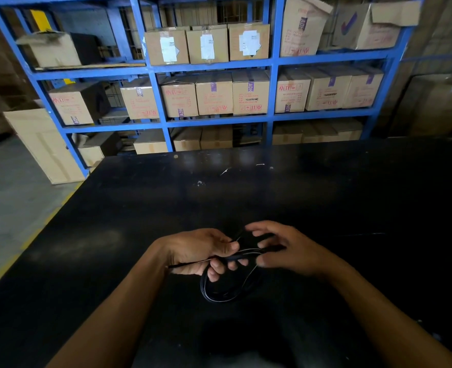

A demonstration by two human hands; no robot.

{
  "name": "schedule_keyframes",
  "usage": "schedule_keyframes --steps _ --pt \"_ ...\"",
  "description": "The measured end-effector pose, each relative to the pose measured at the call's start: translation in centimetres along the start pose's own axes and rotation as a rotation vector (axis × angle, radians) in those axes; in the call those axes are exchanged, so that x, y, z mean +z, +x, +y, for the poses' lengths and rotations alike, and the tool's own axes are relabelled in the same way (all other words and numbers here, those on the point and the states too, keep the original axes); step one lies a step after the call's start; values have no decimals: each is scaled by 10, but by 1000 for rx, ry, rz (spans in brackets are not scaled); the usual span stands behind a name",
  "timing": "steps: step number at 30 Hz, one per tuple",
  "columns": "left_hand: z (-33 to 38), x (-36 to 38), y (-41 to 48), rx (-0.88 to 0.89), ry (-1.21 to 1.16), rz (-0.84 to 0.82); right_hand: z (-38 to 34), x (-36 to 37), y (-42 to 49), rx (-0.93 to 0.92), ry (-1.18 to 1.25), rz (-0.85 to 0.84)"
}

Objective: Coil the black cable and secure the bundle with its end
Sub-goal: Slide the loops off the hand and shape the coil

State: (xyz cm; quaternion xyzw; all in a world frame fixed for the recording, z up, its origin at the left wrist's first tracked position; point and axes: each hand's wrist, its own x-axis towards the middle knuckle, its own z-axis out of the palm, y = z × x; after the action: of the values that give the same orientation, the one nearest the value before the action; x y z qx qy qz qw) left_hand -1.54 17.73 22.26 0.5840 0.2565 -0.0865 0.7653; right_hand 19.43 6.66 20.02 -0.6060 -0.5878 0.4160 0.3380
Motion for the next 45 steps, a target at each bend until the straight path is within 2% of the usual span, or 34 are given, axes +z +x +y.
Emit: schedule_keyframes --steps 2,7,11,14,18,21,23,27,34,39,45 --pt "-1 -2 -2 7 -62 16 1 -4 -1 59 295 9" --pt "-2 -3 -4 53 -205 22 3 18 0 207 739 98" --pt "0 -3 -2 81 -218 15 -8 34 1 195 918 78" --pt "-2 -8 -4 96 -178 139 -13 32 2 190 856 154" --pt "-2 -3 0 116 -76 272 -18 36 -1 81 621 188" --pt "1 6 3 75 74 285 -25 37 -2 -9 445 273" --pt "3 8 2 51 108 270 -25 35 -2 -61 366 256" --pt "4 10 0 0 212 227 -26 30 -3 -32 422 191" --pt "4 14 2 26 230 187 -20 40 -2 -19 360 386" --pt "3 17 5 85 239 305 -15 38 -1 47 422 409" --pt "3 19 7 107 403 387 -13 35 -3 63 286 366"
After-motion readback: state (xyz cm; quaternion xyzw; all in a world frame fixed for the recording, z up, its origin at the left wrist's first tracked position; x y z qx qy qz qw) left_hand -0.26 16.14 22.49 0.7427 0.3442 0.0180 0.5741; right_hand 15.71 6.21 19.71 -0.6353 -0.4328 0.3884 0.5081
